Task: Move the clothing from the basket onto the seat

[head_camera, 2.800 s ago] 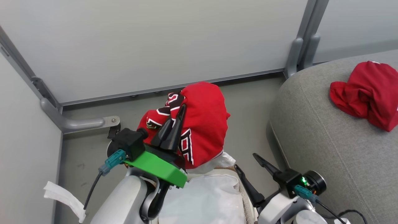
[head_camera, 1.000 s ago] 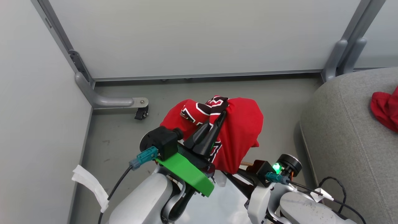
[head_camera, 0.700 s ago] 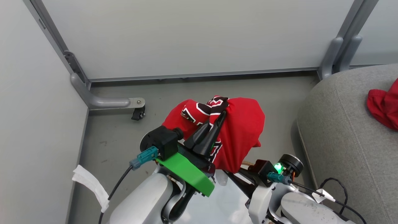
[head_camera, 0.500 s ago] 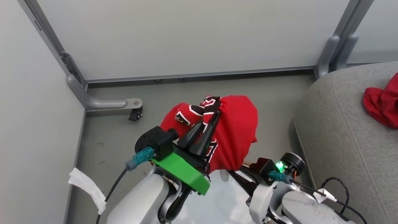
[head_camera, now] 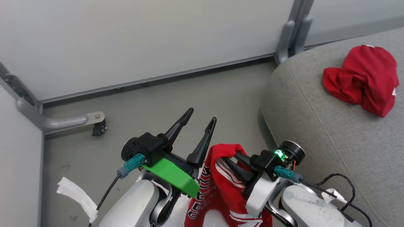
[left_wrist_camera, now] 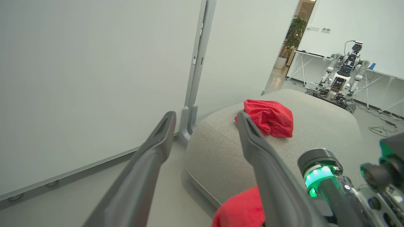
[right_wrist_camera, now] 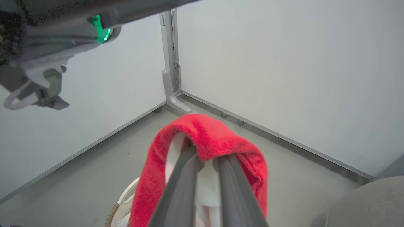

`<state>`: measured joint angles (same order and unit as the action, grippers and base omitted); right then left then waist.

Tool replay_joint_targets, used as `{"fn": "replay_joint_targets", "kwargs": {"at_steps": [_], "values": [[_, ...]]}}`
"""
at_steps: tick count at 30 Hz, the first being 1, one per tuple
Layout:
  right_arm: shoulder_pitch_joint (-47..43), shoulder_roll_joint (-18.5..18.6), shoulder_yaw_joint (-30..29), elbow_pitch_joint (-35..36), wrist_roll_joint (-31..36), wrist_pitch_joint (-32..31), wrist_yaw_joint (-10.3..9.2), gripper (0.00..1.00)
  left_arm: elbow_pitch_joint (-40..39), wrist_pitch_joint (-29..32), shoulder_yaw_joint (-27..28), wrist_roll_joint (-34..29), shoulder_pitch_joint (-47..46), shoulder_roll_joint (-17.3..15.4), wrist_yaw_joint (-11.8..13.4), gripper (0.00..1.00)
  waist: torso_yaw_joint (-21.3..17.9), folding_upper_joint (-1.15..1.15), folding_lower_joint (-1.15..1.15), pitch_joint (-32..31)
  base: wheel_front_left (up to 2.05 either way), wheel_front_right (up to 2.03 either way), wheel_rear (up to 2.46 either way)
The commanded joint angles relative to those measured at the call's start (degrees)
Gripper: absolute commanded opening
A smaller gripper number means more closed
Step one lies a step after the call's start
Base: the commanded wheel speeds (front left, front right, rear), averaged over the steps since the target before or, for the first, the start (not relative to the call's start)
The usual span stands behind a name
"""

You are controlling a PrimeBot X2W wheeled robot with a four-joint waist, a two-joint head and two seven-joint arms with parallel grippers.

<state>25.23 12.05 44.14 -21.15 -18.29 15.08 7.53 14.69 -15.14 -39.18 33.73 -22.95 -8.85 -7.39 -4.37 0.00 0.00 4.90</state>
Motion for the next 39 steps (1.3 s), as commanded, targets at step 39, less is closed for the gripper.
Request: {"fn": "replay_joint_targets", "kwargs": {"at_steps": [39], "values": [[36.0,19.6,-22.4,6.4,10.5,0.1,-0.08,0.0,-3.4,0.0,-0.6,-4.0,-3.7,-7.3,-0.2,1.0,-22.1,0.0,0.0,17.0,0.0,0.0,0.0]]}}
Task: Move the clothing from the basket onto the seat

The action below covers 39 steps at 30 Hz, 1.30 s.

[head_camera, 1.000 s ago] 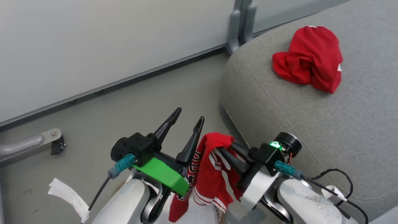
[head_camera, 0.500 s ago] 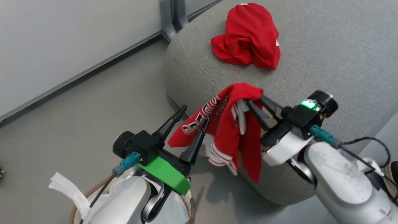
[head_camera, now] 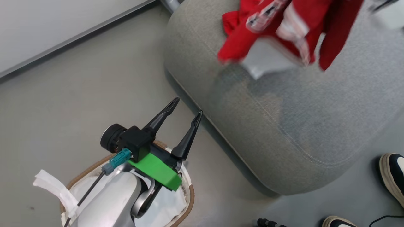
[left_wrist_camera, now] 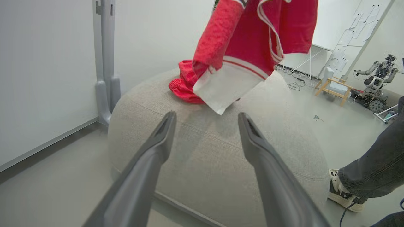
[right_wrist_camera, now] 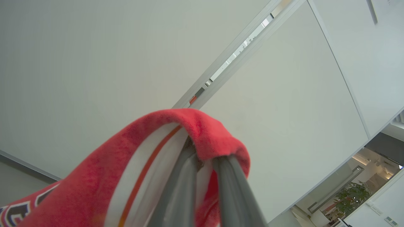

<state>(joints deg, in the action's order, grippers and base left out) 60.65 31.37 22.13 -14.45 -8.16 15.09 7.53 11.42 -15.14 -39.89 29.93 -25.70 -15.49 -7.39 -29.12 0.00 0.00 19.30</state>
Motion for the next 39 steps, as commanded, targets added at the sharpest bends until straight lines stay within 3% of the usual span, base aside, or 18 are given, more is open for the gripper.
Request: {"fn": "replay_joint_targets", "kwargs": {"at_steps": [1,4,8,19,26,27,28,29,39], "values": [[1.6,0.7,-1.8,-1.7,1.1,0.1,-0.08,0.0,-0.2,0.0,-0.1,-0.1,-1.3,-0.9,-0.2,1.0,3.3,0.0,0.0,3.2,0.0,0.0,0.0],[5.0,2.3,-6.4,-6.0,3.2,0.1,-0.08,0.0,-0.5,0.0,-0.5,0.0,-2.0,-1.3,-0.2,1.0,5.1,0.0,0.0,5.1,0.0,0.0,0.0],[6.8,1.8,-12.5,-11.5,6.7,0.1,-0.08,0.0,-0.8,0.0,-1.0,0.1,-3.2,-1.8,-0.2,1.0,7.4,0.0,0.0,7.9,0.0,0.0,0.0],[-2.5,-7.3,-28.5,-22.7,11.8,0.0,-0.08,0.0,-1.9,0.0,-1.8,0.6,-6.7,-3.5,-0.2,1.0,12.0,0.0,0.0,14.2,0.0,0.0,0.0],[-11.1,-12.5,-31.8,-25.4,13.4,0.1,-0.08,0.0,-1.2,0.0,-0.1,0.6,-5.8,-3.6,-0.2,1.0,12.2,0.0,0.0,14.3,0.0,0.0,0.0],[-12.7,-13.3,-32.3,-25.5,13.6,0.1,-0.08,0.09,-1.0,0.0,0.4,0.9,-5.4,-3.3,-0.2,1.0,12.1,0.0,0.0,14.0,0.0,0.0,0.0],[-14.0,-13.9,-32.9,-25.3,13.6,0.1,-0.08,0.35,-1.3,0.0,0.7,1.1,-5.1,-2.8,-0.2,1.0,12.1,0.0,0.0,13.7,0.0,0.0,0.0],[-15.0,-14.4,-33.3,-25.2,13.5,0.1,-0.08,1.0,-1.4,0.0,0.8,0.9,-4.9,-2.6,-0.2,1.0,12.1,0.0,0.0,13.4,0.0,0.0,0.0],[-29.8,-19.7,-38.4,-19.0,10.1,0.1,-0.08,1.0,-0.3,0.0,6.0,-0.4,-1.9,-0.2,-0.2,1.0,13.1,0.0,0.0,8.4,0.0,0.0,0.0]]}}
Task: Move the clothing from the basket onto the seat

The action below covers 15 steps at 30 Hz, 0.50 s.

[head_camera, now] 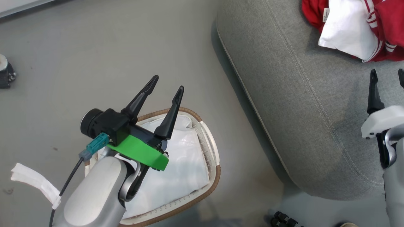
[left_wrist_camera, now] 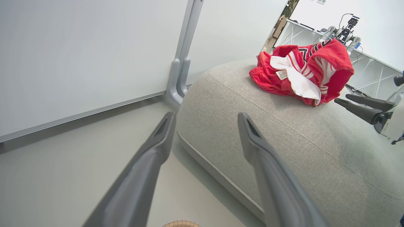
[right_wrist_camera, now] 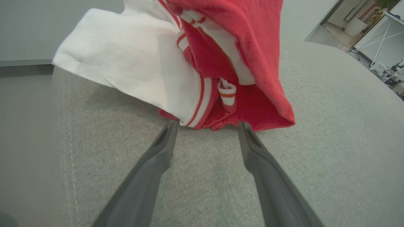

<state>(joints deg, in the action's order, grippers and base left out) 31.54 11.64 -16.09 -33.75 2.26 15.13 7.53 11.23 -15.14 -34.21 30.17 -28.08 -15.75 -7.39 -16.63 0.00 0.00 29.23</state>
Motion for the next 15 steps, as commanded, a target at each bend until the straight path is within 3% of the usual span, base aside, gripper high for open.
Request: {"fn": "replay_joint_targets", "kwargs": {"at_steps": [1,6,15], "values": [[-2.3,-0.7,-0.9,1.6,-1.0,0.0,-0.08,1.0,-0.2,0.0,0.9,-0.8,1.1,0.3,-0.2,1.0,0.9,0.0,0.0,-2.1,0.0,0.0,0.0],[-8.1,-3.0,-1.8,7.0,-3.5,0.0,-0.08,1.0,-0.1,0.0,4.4,-1.7,4.2,1.7,-0.2,1.0,2.8,0.0,0.0,-5.2,0.0,0.0,0.0],[-11.2,-6.4,5.0,14.2,-6.5,0.0,-0.08,1.0,2.1,0.0,13.7,-7.1,9.8,4.5,-0.2,1.0,7.9,0.0,0.0,-10.4,0.0,0.0,0.0]]}}
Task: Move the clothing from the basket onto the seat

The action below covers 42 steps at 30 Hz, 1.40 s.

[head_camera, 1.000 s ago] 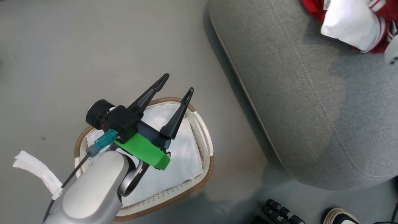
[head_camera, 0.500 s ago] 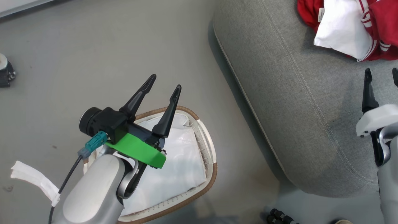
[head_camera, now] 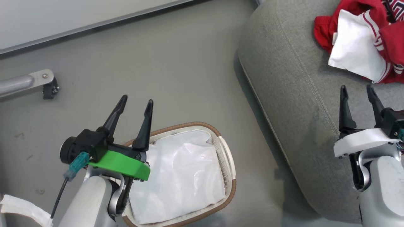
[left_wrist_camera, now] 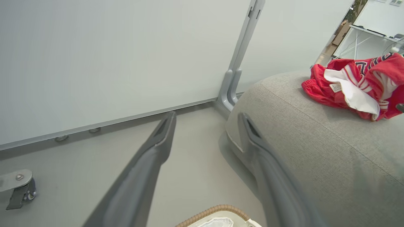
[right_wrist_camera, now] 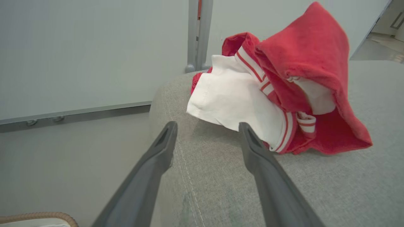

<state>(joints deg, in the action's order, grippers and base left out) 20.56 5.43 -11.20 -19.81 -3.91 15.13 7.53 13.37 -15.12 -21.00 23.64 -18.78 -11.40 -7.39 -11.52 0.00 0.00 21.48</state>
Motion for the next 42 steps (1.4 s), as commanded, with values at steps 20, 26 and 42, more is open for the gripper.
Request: {"fn": "replay_joint_targets", "kwargs": {"at_steps": [20,26,42], "values": [[-5.0,-2.2,7.1,3.4,-3.8,0.0,-0.08,1.0,4.4,0.0,17.3,-8.9,11.6,6.9,-0.2,1.0,12.6,0.0,0.0,-13.0,0.0,0.0,0.0],[-8.7,-2.0,8.0,3.6,-3.3,0.0,-0.08,1.0,4.6,0.0,18.7,-10.0,15.0,7.6,-0.2,1.0,12.8,0.0,0.0,-15.8,0.0,0.0,0.0],[-12.0,-2.7,8.1,2.2,-6.7,-1.2,0.0,0.0,5.0,0.6,17.8,-6.1,16.7,8.5,0.0,0.0,13.1,0.0,0.0,-17.9,0.0,0.0,0.0]]}}
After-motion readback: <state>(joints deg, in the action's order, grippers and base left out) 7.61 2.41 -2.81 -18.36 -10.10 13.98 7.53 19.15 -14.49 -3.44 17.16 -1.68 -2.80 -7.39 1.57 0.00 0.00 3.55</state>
